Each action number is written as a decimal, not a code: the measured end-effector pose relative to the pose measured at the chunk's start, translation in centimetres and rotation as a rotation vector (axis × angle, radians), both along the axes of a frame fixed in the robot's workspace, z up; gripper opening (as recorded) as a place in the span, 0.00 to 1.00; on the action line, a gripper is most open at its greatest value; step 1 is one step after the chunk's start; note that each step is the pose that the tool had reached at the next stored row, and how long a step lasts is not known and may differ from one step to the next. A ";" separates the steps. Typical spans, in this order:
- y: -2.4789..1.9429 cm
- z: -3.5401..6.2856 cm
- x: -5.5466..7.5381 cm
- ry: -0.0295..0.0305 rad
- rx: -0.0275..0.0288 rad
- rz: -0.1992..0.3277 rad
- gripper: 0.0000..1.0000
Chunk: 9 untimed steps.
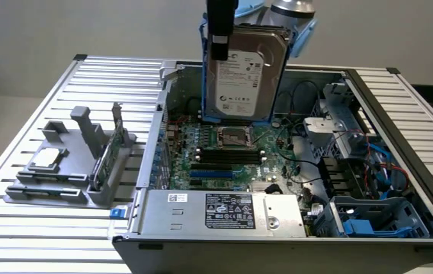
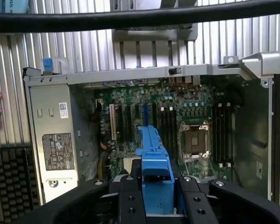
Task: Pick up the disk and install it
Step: 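Pick up the disk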
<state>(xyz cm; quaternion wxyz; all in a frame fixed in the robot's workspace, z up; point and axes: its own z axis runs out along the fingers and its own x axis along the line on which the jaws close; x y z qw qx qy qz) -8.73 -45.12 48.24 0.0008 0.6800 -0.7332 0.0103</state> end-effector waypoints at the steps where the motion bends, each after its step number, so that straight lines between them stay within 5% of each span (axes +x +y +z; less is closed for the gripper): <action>1: -0.26 -0.12 0.2 -0.0008 0.0000 0.000 0.33; 9: -2.49 -0.77 2.6 -0.0076 0.0000 0.000 0.33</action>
